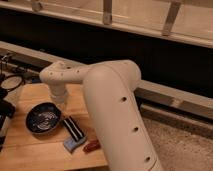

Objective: Push the ceramic bowl across the table

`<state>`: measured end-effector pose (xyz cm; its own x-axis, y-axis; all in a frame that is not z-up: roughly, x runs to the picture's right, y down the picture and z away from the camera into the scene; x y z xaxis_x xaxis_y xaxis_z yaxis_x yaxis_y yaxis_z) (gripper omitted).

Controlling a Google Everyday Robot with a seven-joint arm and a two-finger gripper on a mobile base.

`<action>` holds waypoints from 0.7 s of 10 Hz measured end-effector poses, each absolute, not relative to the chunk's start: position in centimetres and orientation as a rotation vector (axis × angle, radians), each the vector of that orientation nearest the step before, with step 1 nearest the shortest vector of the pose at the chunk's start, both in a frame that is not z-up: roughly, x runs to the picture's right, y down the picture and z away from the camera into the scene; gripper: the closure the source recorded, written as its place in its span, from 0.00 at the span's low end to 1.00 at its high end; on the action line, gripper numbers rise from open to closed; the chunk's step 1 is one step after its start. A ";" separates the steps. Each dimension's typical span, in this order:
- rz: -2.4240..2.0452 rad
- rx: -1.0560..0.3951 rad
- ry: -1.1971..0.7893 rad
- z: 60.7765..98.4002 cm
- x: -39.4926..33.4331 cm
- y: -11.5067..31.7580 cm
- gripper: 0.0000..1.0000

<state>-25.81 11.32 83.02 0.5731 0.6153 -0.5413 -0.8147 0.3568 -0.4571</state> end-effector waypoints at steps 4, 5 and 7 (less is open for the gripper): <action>0.955 -0.735 0.287 82.4 -25.4 10.3 0.69; 0.980 -0.720 0.279 82.3 -24.3 9.6 0.61; 1.046 -0.709 0.259 81.9 -22.4 8.7 0.40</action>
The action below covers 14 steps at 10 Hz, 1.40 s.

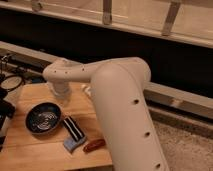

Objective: Push the ceramic bowl across the table

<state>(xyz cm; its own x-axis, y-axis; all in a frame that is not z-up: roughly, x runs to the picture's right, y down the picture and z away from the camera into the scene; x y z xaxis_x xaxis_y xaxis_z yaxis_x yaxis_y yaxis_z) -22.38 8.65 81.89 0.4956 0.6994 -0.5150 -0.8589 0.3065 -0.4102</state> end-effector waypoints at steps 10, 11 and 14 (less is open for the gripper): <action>1.065 -0.819 0.363 86.7 -23.9 12.2 0.73; 1.051 -0.819 0.362 86.4 -24.8 12.4 0.81; 1.016 -0.814 0.364 85.4 -27.1 14.3 0.98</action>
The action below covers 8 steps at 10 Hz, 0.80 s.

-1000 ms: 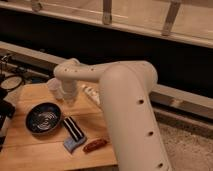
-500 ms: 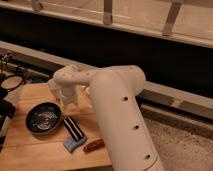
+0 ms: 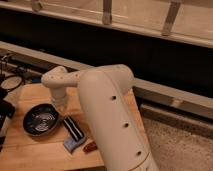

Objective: Push the ceramic bowl across the table

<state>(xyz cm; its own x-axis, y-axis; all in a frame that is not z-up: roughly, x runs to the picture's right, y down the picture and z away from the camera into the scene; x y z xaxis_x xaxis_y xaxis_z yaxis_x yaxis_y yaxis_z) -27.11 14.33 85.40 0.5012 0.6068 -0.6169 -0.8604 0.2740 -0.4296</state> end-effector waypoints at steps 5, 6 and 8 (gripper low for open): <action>0.931 -0.823 0.350 84.8 -31.1 14.6 1.00; 0.922 -0.820 0.338 83.9 -31.9 15.2 1.00; 0.893 -0.823 0.333 83.7 -33.0 15.2 1.00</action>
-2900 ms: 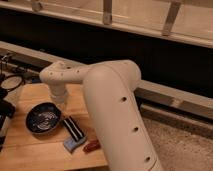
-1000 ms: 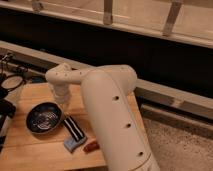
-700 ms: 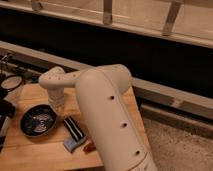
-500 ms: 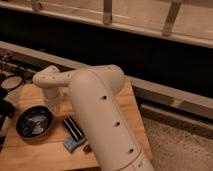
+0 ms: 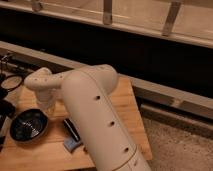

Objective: Push the ceramic bowl across the table

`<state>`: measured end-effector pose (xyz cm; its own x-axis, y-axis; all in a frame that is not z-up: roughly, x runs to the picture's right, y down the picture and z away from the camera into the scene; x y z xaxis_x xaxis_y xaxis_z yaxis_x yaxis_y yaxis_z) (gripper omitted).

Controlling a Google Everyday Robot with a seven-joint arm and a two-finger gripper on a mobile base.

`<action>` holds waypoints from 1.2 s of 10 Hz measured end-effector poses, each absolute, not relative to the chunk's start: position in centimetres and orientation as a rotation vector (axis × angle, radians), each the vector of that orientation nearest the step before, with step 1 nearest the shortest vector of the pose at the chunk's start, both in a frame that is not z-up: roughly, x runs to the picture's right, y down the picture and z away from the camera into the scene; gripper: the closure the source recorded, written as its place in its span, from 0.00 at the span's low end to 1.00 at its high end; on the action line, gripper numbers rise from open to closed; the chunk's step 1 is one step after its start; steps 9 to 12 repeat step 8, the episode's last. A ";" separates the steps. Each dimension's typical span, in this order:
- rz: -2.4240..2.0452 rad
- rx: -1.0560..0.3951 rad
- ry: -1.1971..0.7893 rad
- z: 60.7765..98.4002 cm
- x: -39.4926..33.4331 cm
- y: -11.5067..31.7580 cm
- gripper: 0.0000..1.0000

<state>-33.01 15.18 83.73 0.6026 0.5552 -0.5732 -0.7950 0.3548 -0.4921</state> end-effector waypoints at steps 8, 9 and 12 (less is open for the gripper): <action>0.857 -0.813 0.328 83.5 -33.8 15.4 1.00; 0.857 -0.813 0.328 83.5 -33.8 15.4 1.00; 0.857 -0.813 0.328 83.5 -33.8 15.4 1.00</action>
